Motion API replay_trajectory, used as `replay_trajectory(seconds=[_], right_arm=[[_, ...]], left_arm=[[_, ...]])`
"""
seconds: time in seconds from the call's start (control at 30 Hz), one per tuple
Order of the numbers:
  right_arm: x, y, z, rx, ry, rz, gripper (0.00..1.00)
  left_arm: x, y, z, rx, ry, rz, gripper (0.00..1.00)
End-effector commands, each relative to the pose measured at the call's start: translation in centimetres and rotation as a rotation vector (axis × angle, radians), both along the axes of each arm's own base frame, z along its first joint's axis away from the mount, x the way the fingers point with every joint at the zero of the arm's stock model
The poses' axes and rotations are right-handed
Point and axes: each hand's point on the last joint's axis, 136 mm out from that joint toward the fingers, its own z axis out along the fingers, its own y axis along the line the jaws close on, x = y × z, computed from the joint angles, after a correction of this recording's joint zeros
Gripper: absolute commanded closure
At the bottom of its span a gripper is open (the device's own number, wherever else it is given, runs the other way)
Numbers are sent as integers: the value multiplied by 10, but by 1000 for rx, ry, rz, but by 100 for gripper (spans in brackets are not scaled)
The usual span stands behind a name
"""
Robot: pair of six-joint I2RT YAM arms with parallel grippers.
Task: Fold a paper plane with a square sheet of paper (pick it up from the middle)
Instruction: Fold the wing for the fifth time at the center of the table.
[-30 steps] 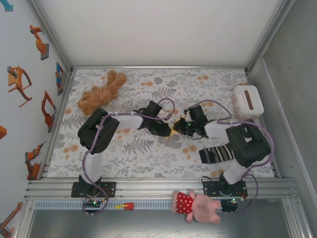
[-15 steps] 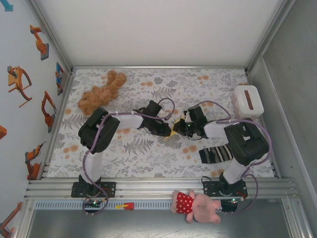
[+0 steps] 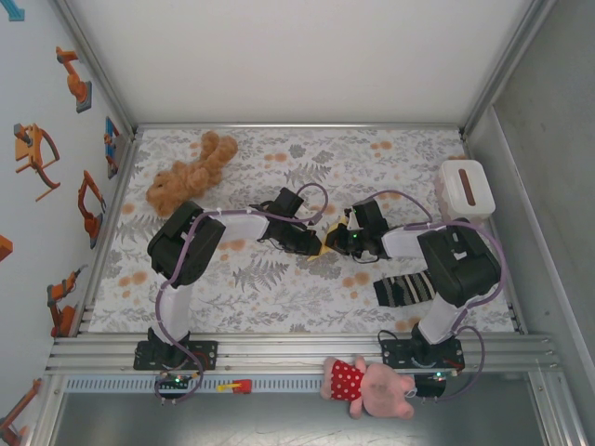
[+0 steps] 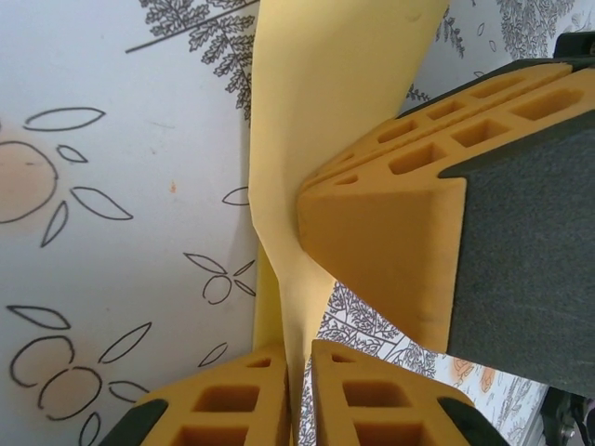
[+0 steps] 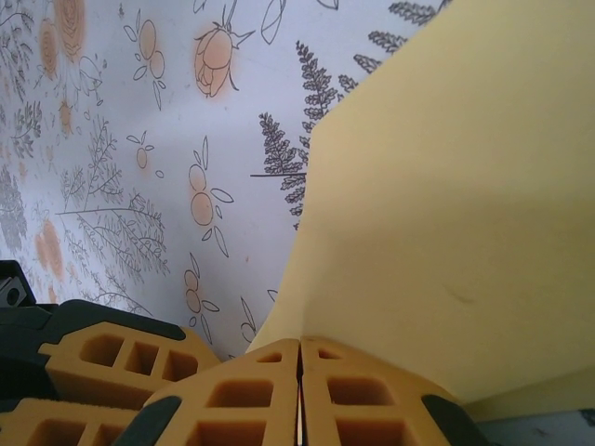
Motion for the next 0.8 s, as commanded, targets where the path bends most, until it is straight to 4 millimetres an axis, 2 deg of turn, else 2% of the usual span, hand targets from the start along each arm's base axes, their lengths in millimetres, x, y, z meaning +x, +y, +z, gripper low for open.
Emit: replay_trajectory(seconds=[0.0,0.13,0.2,0.37,0.53,0.67,0.77], right_arm=[[-5,-9,-15,-47,25,10,92],[-4,-6,-14,-45,20,49,92],[-3,-3,-12,-42,13,77,92],[0,2,-10,-30,2,127,92],[2,3,-9,-19,-2,139,93],[2,2,-9,-21,-1,135,94],[1,1,-10,-23,6,129,95]], left_arm=[[-10,23,-7,109,46,36,82],[0,22,25,78,-26,67,75],[6,27,33,92,-55,99,69],[16,32,49,72,-87,162,67],[14,10,59,-32,-39,153,78],[10,-2,51,-42,5,135,88],[7,-4,44,-17,26,129,91]])
